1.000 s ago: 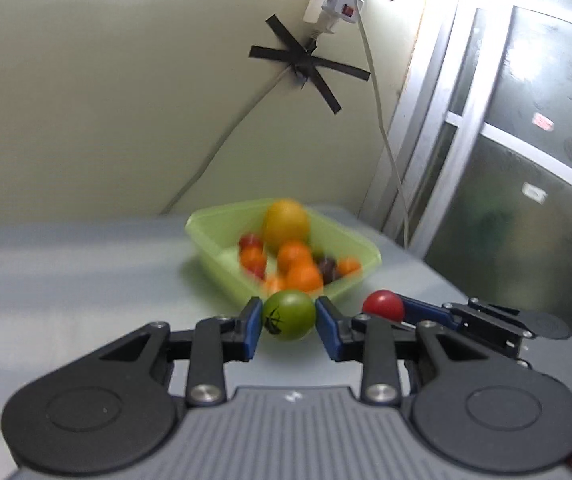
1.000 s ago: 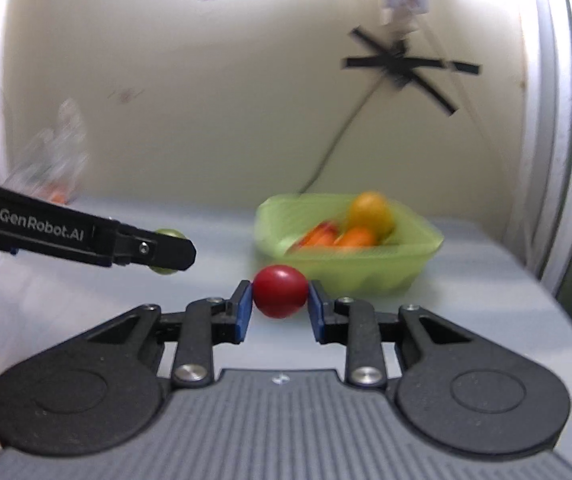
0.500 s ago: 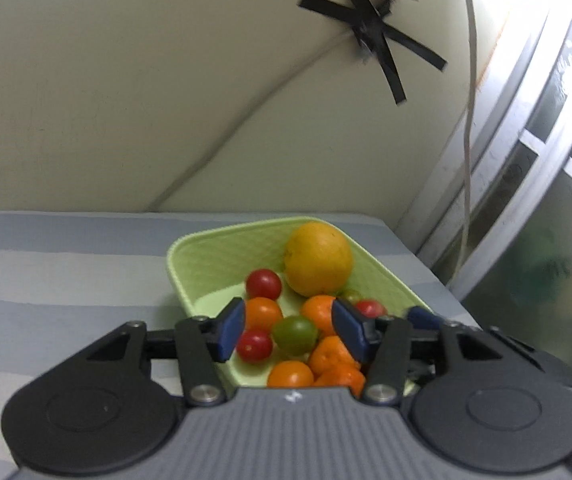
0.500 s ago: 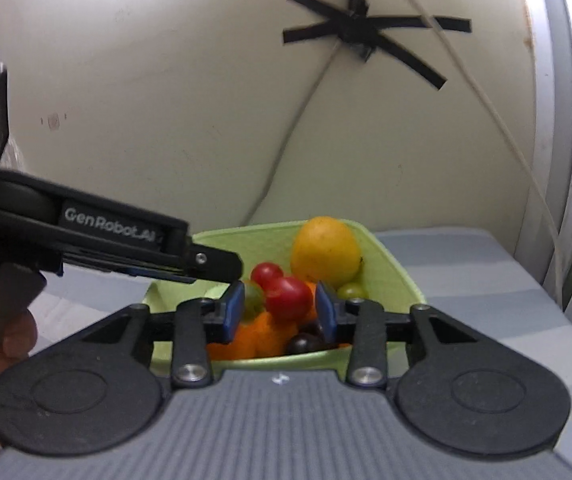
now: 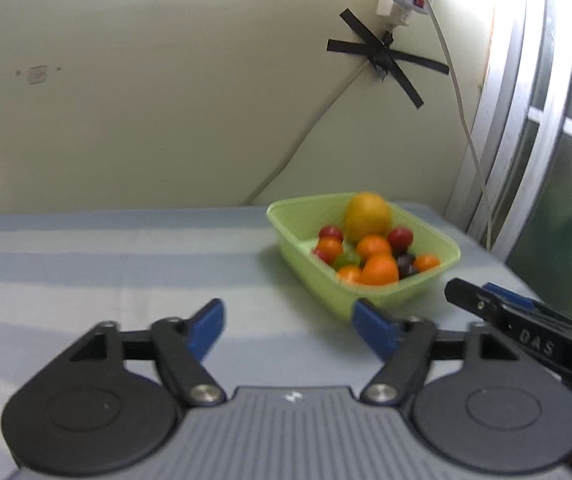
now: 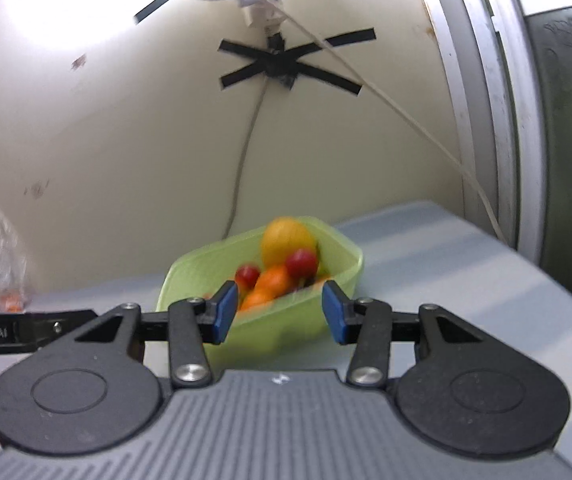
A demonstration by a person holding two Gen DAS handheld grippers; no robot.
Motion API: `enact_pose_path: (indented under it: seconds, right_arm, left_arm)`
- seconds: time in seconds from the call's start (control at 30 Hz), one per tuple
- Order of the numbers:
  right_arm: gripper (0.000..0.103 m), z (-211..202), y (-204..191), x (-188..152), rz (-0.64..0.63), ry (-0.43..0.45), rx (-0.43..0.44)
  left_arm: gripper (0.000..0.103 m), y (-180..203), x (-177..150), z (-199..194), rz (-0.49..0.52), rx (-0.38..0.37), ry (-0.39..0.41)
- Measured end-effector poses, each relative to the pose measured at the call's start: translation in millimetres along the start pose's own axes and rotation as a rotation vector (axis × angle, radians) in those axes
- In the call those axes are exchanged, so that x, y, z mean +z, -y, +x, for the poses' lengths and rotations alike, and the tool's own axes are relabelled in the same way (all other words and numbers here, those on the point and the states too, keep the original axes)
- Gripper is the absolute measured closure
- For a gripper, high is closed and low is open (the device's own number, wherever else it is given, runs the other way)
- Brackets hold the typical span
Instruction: Organize fruits
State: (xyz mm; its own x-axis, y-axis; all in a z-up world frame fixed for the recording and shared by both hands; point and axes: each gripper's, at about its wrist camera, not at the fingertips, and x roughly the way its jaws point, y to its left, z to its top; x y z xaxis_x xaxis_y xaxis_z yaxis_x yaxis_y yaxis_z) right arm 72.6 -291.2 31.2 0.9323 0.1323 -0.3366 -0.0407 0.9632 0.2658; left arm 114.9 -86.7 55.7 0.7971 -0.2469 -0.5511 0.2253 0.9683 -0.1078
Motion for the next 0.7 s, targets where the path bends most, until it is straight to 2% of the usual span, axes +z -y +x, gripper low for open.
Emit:
enact_pose_path:
  seconds: [0.07,0.2,0.3,0.43,0.53,0.7]
  right_arm:
    - [0.043,-13.5,-9.1,-14.2,0.000,-0.007,0.005]
    - [0.039,-42.8,-18.7,-37.3,0.012,-0.018,0.011]
    - [0.034,-53.8,-24.5,-49.7,0.025,-0.033,0.009]
    - [0.033,-62.3,-30.7,-54.8,0.027,-0.046,0.000]
    - [0.028,-62.8,-27.9,-58.8,0.064,-0.064,0.005]
    - [0.026,-62.6,-23.5,-59.3,0.080,-0.061,-0.019]
  left_arm:
    - [0.009,2.5,-13.1,-12.2,0.026,0.041,0.015]
    - [0.000,1.1,-33.1,-34.0,0.044,0.068,0.032]
    - [0.000,0.6,-45.2,-46.4,0.053,0.088,0.033]
    - [0.000,0.5,-56.9,-57.3,0.072,0.114,0.035]
    - [0.000,-2.0,-60.2,-57.8,0.063,0.118,0.027]
    - [0.000,-8.0,-63.9,-53.4,0.039,0.137,0.011]
